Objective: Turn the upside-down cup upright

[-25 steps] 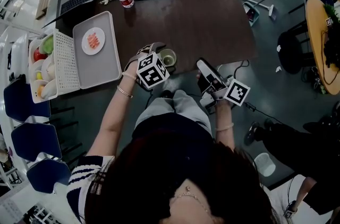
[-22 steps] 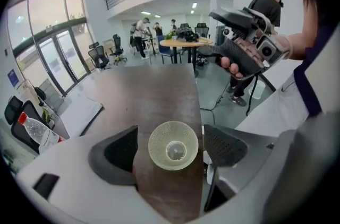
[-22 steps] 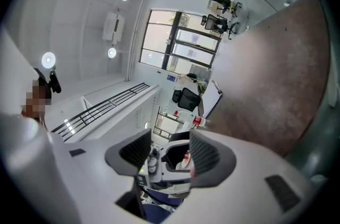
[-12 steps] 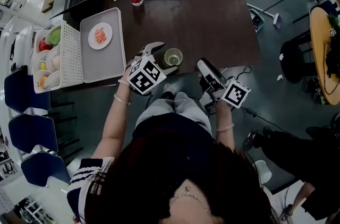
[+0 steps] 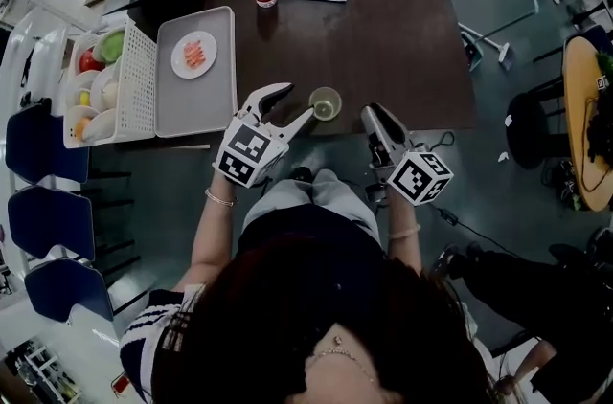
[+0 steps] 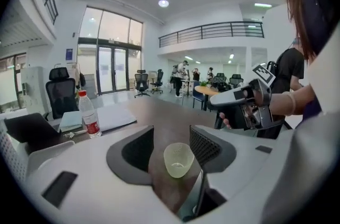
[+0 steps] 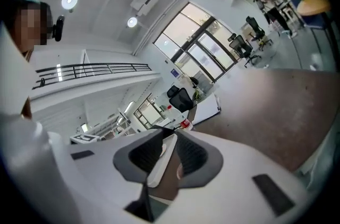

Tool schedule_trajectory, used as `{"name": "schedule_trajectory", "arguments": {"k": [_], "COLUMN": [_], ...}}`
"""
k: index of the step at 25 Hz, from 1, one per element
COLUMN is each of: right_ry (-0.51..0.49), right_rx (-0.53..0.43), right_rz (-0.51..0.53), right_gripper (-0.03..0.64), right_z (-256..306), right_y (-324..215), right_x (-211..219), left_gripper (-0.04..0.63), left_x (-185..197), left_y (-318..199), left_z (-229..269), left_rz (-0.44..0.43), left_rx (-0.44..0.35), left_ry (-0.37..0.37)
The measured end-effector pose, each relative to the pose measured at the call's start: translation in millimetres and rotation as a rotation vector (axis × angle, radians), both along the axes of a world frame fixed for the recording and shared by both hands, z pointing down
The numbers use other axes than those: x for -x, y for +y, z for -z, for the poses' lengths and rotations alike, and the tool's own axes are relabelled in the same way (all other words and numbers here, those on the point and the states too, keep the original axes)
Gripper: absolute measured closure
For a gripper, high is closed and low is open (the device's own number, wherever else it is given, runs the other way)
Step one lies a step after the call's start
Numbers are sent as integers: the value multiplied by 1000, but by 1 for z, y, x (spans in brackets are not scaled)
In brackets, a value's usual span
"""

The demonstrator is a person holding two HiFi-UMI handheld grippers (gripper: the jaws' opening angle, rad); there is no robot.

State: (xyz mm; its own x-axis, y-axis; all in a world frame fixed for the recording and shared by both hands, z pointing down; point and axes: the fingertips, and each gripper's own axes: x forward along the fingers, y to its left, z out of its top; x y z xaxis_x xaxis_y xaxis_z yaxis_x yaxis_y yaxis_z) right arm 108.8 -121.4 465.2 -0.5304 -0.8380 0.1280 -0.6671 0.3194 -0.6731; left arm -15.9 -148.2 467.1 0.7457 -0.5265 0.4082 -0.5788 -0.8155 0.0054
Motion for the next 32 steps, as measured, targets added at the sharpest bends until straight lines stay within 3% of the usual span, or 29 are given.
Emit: {"name": "schedule_trajectory", "arguments": {"k": [7, 10, 15, 22, 26, 32], "right_ry": [227, 292, 367, 403, 420, 443], "right_rx": [-48, -35, -60, -71, -73, -67], "right_rz": [-5, -10, -4, 12, 19, 22], "right_gripper": [552, 569, 583, 600, 600, 600], "right_z": [2, 0, 3, 6, 4, 2], "right_y": [-4, -6, -9, -12, -12, -11], "right_x": [16, 18, 23, 28, 29, 27], "left_gripper": [471, 592, 592, 592, 592, 592], "left_x": [17, 24, 23, 29, 34, 32], "left_y": [10, 11, 18, 16, 13, 14], "left_z": [9, 14, 20, 19, 16, 13], "left_rz": [98, 169, 184, 229, 278, 284], "left_rx": [-2, -30, 57, 27, 49, 67], "left_ry": [109, 146, 283, 276, 301, 305]}}
